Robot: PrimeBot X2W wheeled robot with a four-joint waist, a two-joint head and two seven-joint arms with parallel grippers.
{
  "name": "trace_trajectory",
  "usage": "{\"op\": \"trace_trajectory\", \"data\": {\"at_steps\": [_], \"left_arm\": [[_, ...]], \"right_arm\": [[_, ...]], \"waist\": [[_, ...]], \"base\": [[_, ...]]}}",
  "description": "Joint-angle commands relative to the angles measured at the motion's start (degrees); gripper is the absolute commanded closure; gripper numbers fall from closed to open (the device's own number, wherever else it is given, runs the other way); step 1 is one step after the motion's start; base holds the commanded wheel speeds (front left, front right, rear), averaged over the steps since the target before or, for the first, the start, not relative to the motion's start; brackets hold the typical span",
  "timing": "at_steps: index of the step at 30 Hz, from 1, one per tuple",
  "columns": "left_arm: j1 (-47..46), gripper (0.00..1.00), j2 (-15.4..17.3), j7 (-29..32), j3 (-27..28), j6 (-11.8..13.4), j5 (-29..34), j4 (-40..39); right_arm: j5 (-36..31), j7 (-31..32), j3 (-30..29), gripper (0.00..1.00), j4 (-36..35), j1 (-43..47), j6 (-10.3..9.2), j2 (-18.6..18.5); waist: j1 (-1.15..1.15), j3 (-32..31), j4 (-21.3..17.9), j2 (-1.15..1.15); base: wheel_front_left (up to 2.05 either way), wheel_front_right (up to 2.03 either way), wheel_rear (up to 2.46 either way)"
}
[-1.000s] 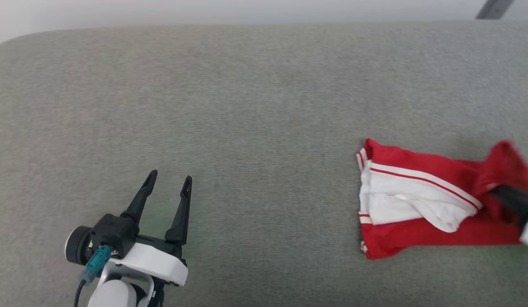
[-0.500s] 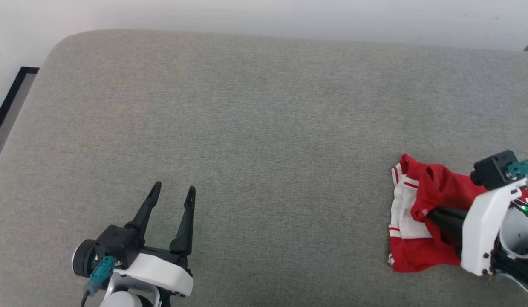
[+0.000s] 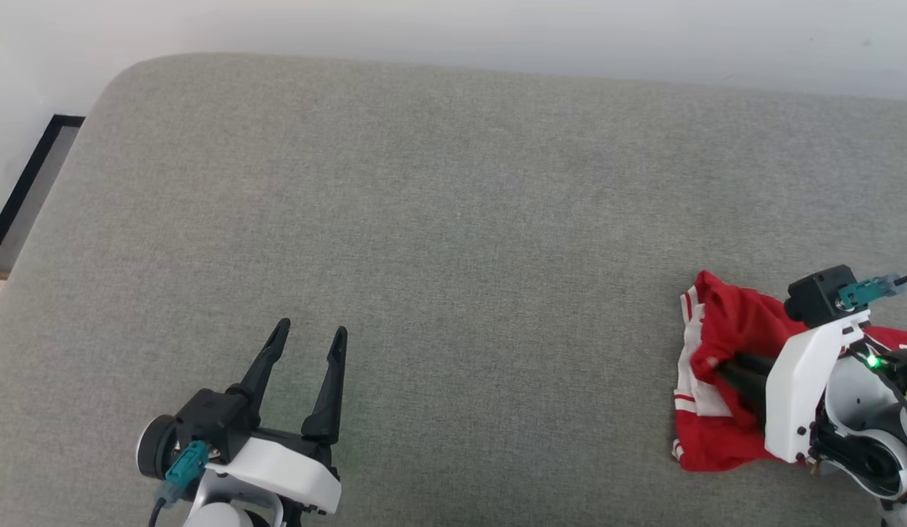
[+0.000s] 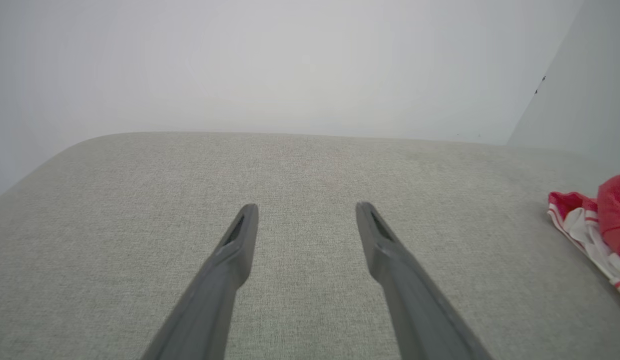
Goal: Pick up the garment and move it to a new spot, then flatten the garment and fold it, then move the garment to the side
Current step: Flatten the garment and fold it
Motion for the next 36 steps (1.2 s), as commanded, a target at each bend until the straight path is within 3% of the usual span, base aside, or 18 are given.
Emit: {"op": "trace_trajectory", "data": {"at_steps": [1,8,14,20,29,36], "left_arm": [[0.52,0.0,0.11,-0.28,0.09,0.06,-0.01,0.17],[0.95,0.0,0.84,-0.28,-0.52,0.06,0.4,0.42],[0.96,0.0,0.77,-0.28,-0.4,0.06,-0.28,0.88],[-0.98,0.0,0.34,-0.28,-1.14,0.06,-1.68,3.28],[-0.07,0.0,0.12,-0.28,3.61,0.06,-3.43,3.48],[3.8,0.0,-0.68,-0.27,8.65,0.06,-1.57,0.97]], "right_arm": [[-0.06,-0.94,0.24,0.0,0.26,-0.49,-0.03,0.26],[2.58,-3.0,-0.9,0.0,-0.9,-0.79,-0.03,-1.93],[2.2,-7.56,-7.74,0.0,0.52,0.53,-0.03,-4.33],[-5.65,-23.36,-13.67,0.0,9.19,-0.92,-0.02,-2.53],[-9.56,-44.76,-8.53,0.0,14.76,-1.3,-0.03,1.97],[-11.0,-50.6,-7.11,0.0,13.51,1.47,-0.03,3.5]], "waist": [[0.0,-0.43,-0.43,0.0],[0.0,-2.02,-2.01,0.0],[0.0,-2.97,-3.91,0.0],[0.0,-2.92,-5.57,0.0],[0.0,-4.27,-8.72,0.0],[0.0,-5.9,-9.56,0.0]], "base": [[0.0,0.0,0.0],[0.0,0.0,0.0],[0.0,0.0,0.0],[0.0,0.0,0.0],[0.0,0.0,0.0],[0.0,0.0,0.0]]}}
